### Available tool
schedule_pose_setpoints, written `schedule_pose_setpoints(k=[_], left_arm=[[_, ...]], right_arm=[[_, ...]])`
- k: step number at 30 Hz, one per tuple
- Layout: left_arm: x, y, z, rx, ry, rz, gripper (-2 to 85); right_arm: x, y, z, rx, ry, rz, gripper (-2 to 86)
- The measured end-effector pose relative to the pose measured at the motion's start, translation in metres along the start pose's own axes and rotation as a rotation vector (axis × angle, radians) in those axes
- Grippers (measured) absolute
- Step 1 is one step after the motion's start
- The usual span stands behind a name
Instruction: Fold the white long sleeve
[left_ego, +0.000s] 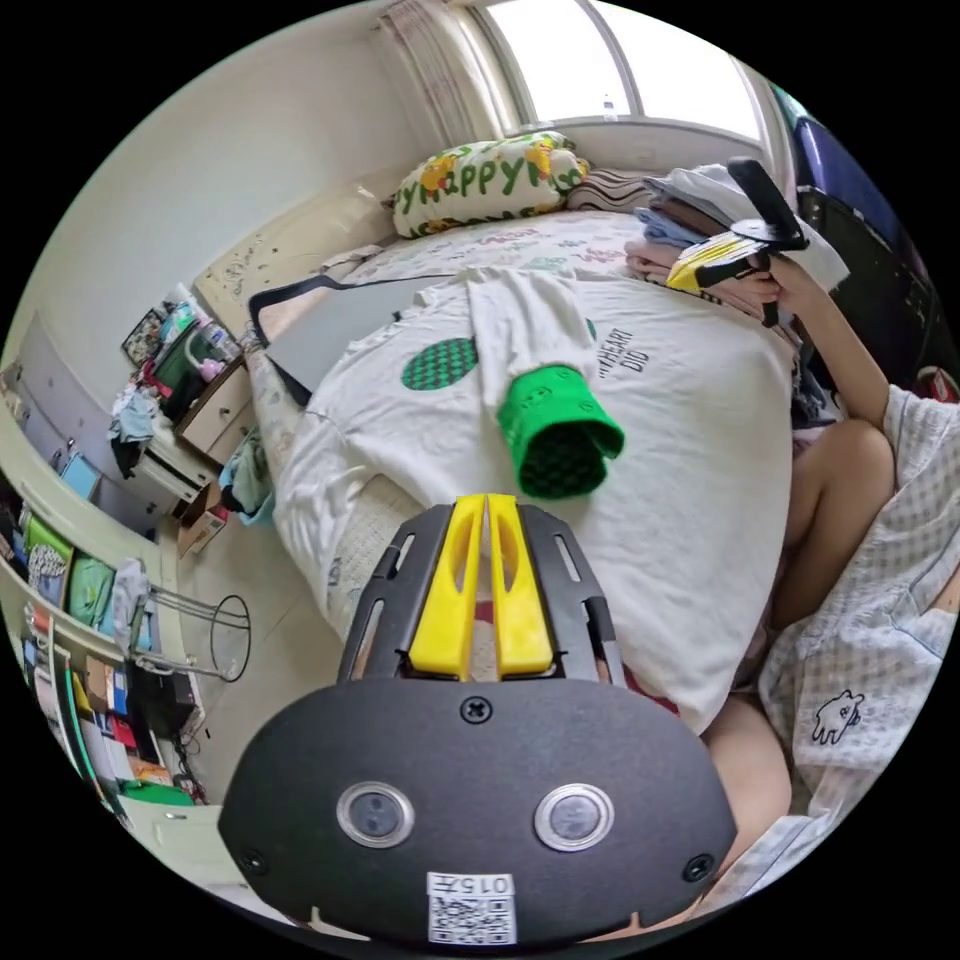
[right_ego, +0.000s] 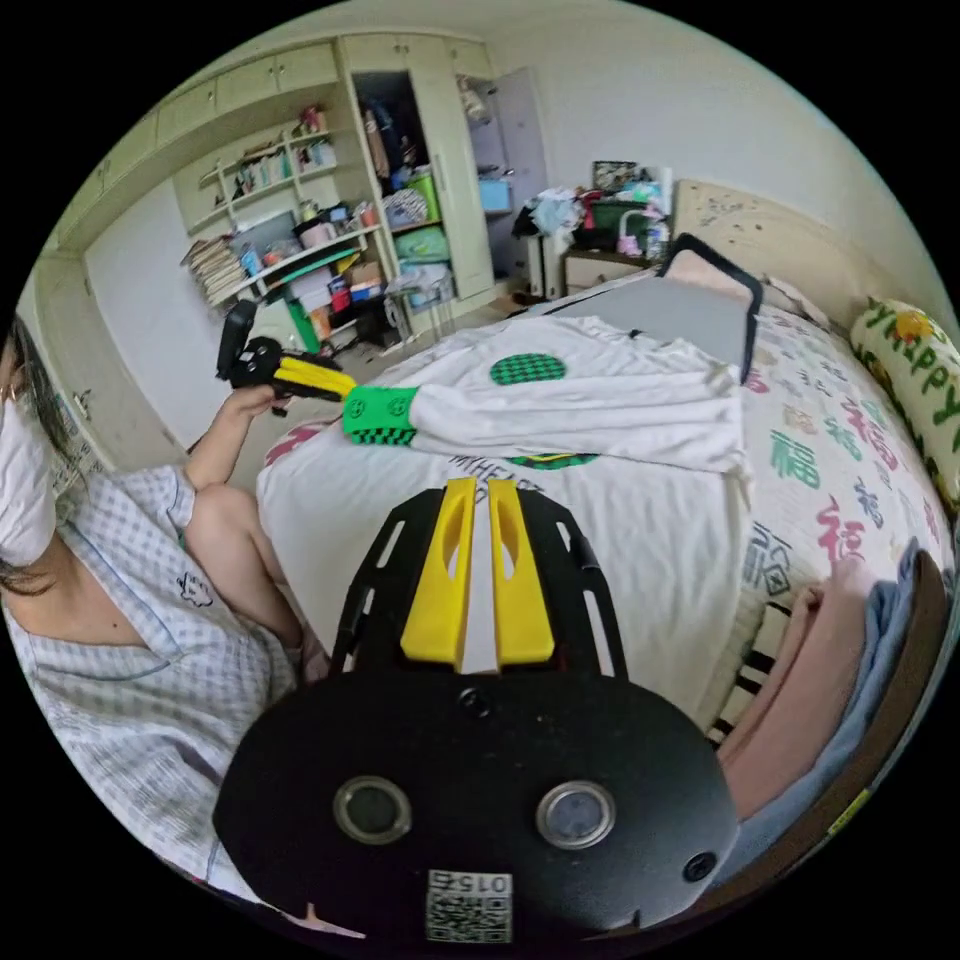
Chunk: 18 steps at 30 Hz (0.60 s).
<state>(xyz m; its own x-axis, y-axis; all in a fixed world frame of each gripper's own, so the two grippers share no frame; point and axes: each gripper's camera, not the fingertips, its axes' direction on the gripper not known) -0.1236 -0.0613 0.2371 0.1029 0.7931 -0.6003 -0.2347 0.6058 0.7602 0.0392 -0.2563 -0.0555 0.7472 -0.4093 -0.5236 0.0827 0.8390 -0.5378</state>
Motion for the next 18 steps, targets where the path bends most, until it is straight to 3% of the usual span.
schedule_pose_setpoints(k=[4, 8, 13, 18], left_arm=[[-0.046, -0.030, -0.023, 0.147, 0.004, -0.102, 0.7], [-0.075, -0.121, 0.004, 0.258, 0.071, -0.099, 2.5], [-0.087, -0.256, 0.106, 0.144, 0.269, -0.104, 2.1], [-0.092, -0.358, 0.214, 0.061, 0.357, -0.216, 3.4]], right_arm=[[0.083, 0.011, -0.023, 0.075, 0.073, 0.176, 4.7], [0.139, -0.004, -0.010, 0.067, 0.094, 0.218, 6.5], [0.192, -0.026, 0.028, -0.021, 0.116, 0.253, 8.7], [0.231, -0.025, 0.059, -0.112, 0.045, 0.253, 8.6]])
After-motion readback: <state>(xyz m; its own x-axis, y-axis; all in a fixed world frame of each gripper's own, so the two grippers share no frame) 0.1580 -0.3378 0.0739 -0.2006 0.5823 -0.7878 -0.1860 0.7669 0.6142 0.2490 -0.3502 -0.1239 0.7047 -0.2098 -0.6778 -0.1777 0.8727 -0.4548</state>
